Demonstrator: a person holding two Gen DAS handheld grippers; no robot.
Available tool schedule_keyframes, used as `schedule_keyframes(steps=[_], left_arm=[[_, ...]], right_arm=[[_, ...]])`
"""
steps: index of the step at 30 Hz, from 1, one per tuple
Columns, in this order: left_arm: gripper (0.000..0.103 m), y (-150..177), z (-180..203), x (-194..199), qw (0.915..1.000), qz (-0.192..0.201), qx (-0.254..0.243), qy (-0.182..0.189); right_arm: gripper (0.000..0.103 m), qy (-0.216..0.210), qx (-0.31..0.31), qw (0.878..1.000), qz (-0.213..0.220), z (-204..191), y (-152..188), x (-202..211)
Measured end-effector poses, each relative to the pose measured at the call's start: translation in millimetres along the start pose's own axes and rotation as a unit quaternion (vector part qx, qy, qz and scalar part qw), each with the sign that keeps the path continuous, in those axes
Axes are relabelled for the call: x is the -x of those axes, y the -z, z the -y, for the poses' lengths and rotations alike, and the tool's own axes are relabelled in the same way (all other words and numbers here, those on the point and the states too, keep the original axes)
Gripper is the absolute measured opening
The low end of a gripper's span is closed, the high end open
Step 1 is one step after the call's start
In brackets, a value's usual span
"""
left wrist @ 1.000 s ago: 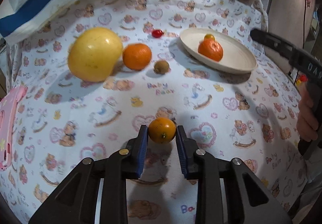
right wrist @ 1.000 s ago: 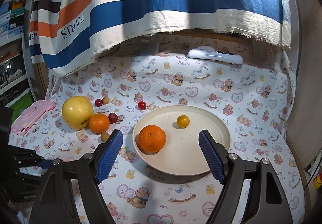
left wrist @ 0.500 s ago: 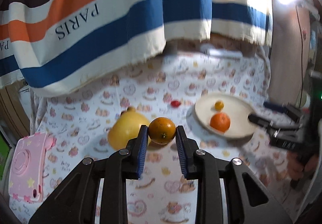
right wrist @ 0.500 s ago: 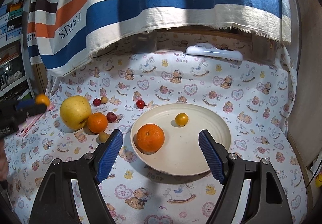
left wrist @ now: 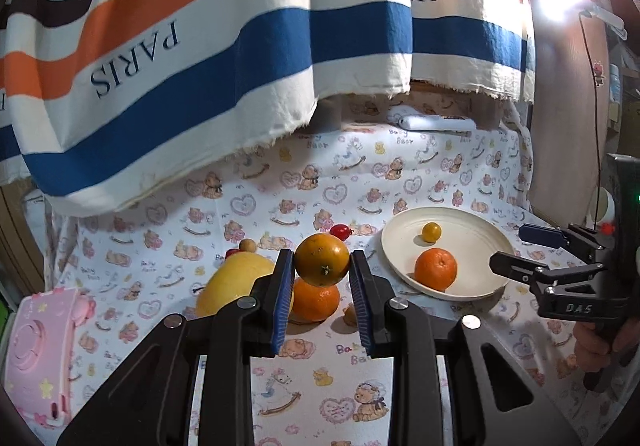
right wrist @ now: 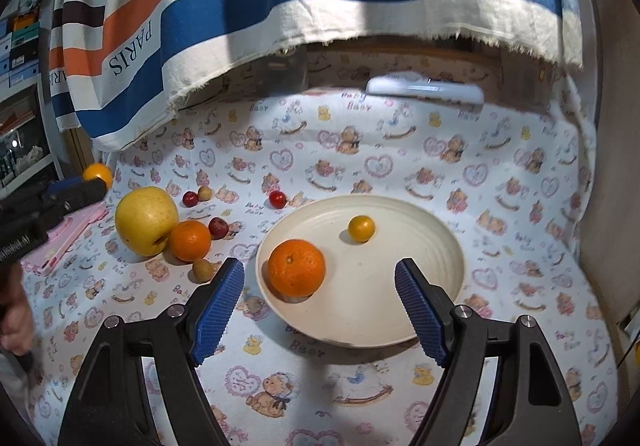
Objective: Organize fruits
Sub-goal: 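Grasp the brown round fruit with the right tool while the left tool holds the small orange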
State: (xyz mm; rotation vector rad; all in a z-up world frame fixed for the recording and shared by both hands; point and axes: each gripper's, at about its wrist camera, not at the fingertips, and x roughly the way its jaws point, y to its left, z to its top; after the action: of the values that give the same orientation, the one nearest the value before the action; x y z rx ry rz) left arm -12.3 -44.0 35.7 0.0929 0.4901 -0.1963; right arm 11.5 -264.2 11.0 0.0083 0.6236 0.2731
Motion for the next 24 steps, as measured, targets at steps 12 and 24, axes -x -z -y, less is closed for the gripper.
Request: schedule_keyframes(steps=[12, 24], left_arm=[[0.027, -2.0, -39.3, -3.0, 0.9982, -0.003, 0.056, 0.019], [0.027, 9.6, -63.1, -19.8, 0.9955, -0.014, 0.093, 0.006]], right_arm=[[0.079, -0.041, 0.026, 0.999, -0.023, -41.8, -16.9, -11.2], [0.079, -0.073, 0.014, 0.993, -0.096, -83.0, -30.5, -76.4]])
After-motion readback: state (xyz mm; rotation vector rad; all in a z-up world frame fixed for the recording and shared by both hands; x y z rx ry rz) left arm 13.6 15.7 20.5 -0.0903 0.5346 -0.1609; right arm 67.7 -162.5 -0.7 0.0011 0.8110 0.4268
